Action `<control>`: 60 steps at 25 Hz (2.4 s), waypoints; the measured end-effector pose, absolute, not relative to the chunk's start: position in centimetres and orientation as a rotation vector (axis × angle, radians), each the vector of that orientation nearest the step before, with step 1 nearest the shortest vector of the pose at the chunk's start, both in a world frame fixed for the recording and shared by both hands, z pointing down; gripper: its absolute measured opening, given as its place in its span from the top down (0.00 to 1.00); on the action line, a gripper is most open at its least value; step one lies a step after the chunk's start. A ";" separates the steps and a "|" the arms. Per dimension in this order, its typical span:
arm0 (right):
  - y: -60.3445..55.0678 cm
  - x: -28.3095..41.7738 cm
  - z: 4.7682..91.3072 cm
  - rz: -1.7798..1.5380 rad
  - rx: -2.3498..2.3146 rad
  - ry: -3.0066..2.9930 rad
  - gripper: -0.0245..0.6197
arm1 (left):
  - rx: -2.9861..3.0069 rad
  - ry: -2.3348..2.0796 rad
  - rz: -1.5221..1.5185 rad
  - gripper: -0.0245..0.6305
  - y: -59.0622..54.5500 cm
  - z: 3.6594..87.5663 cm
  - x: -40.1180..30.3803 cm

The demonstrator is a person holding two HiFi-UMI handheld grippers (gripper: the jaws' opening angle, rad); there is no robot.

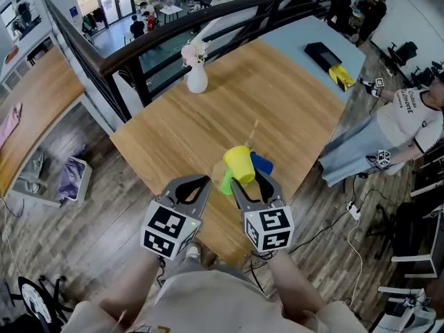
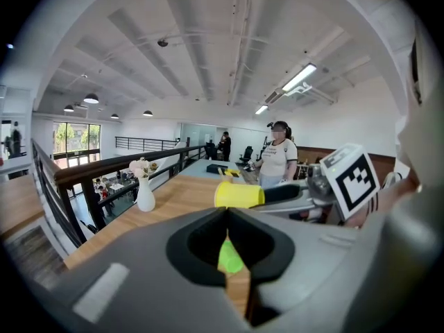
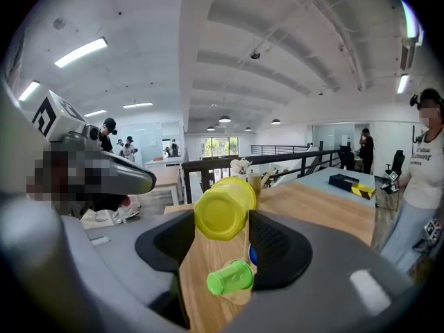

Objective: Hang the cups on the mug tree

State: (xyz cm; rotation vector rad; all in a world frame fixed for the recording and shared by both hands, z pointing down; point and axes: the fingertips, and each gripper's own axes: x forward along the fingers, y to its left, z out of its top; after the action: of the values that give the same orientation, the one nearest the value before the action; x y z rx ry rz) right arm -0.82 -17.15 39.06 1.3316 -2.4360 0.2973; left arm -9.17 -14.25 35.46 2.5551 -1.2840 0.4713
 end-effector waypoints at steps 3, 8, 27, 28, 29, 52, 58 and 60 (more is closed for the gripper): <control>-17.1 -0.5 38.9 0.289 1.332 -2.443 0.55 | 2.546 -1.292 0.476 0.96 -14.1 35.6 -9.1; -16.4 -0.3 38.4 0.274 1.345 -2.446 0.52 | 2.543 -1.283 0.487 0.96 -13.1 36.2 -9.2; -10.6 2.1 28.4 0.204 1.410 -2.639 0.73 | 2.679 -1.283 0.409 0.96 -10.3 30.1 -6.8; -10.2 2.2 27.7 0.195 1.415 -2.655 0.75 | 2.691 -1.284 0.399 0.96 -10.0 29.6 -6.7; -9.8 2.3 27.0 0.183 1.422 -2.668 0.77 | 2.702 -1.285 0.388 0.96 -9.7 29.0 -6.5; -3.0 2.3 22.4 0.170 1.345 -2.812 0.96 | 2.778 -1.293 0.277 0.96 -4.8 24.5 -6.1; -3.2 1.7 23.2 0.172 1.311 -2.801 0.96 | 2.759 -1.292 0.309 0.96 -5.0 25.6 -6.1; -3.2 1.6 23.3 0.171 1.306 -2.799 0.96 | 2.757 -1.290 0.311 0.96 -5.0 25.8 -6.1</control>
State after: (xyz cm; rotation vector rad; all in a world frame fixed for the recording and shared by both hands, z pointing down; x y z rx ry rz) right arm 1.61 -3.25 23.33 1.3065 -2.7988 0.1708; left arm -6.07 -5.01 25.78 2.7567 -1.2897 0.3106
